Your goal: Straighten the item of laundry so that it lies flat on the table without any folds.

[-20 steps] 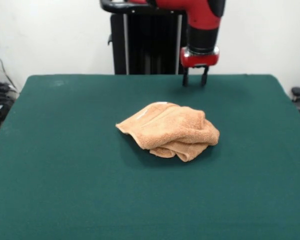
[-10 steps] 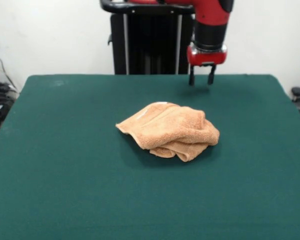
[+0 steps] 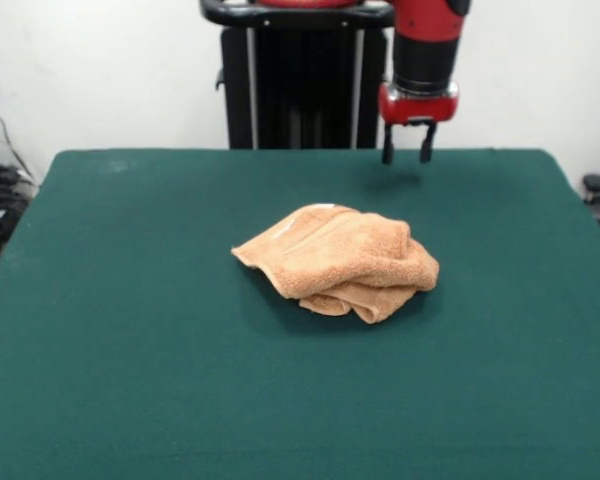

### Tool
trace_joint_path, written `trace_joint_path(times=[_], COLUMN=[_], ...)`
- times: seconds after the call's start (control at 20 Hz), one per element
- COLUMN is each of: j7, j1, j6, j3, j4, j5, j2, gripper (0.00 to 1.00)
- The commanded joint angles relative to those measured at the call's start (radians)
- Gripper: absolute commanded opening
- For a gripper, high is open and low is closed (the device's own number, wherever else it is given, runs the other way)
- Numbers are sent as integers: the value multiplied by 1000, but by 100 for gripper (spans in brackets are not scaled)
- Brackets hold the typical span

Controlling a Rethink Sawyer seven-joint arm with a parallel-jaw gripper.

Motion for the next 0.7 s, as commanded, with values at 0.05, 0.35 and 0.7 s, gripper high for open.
trace_joint_path(times=[0.05, 0.35, 0.7], j7=[385, 395, 333], j1=[37, 39, 17], j6=[-145, -176, -78], j3=[114, 104, 71], j4=[62, 104, 83], j5=[60, 28, 12], j2=[58, 59, 15], gripper=[100, 100, 100])
